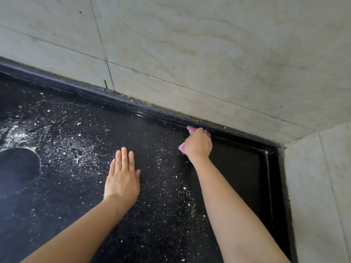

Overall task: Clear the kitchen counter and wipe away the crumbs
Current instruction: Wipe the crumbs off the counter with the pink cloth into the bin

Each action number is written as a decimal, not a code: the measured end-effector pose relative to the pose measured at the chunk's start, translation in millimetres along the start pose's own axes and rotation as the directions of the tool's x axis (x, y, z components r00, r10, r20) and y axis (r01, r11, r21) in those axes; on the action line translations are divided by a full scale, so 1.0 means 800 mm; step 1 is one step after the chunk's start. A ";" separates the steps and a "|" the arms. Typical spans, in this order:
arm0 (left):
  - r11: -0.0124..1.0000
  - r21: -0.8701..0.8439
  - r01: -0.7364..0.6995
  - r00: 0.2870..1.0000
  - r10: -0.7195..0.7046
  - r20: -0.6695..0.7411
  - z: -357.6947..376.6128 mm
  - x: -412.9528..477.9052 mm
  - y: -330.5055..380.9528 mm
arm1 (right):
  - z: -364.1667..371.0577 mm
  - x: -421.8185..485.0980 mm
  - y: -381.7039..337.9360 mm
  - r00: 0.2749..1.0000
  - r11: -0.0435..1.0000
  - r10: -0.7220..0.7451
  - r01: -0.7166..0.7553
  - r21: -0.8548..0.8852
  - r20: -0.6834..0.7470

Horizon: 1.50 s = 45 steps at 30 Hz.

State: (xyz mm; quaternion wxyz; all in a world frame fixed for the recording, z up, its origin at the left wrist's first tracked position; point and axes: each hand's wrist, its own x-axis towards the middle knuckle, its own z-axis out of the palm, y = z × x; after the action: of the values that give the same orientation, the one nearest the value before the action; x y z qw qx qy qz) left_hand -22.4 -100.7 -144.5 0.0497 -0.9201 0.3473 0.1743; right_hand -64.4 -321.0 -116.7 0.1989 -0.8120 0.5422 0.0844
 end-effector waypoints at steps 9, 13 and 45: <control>0.999 0.042 -0.007 0.999 0.005 0.043 -0.013 -0.001 0.002 | -0.005 -0.043 0.010 0.854 0.861 -0.501 0.474 0.186 0.142; 0.999 0.032 -0.015 0.999 0.014 0.038 -0.013 -0.002 0.001 | -0.041 -0.035 0.097 0.940 0.933 -0.329 0.338 0.124 -0.086; 0.960 -0.226 0.163 0.987 -0.158 0.039 0.024 -0.135 -0.150 | 0.062 -0.215 0.019 0.985 0.986 -0.169 0.169 -0.006 -0.019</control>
State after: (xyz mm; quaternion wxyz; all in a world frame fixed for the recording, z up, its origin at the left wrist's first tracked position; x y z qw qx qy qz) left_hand -25.1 61.0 -127.8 -0.0389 -0.9429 0.2488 0.2180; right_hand -142.5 -159.8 -104.9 0.1983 -0.8563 0.4731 0.0603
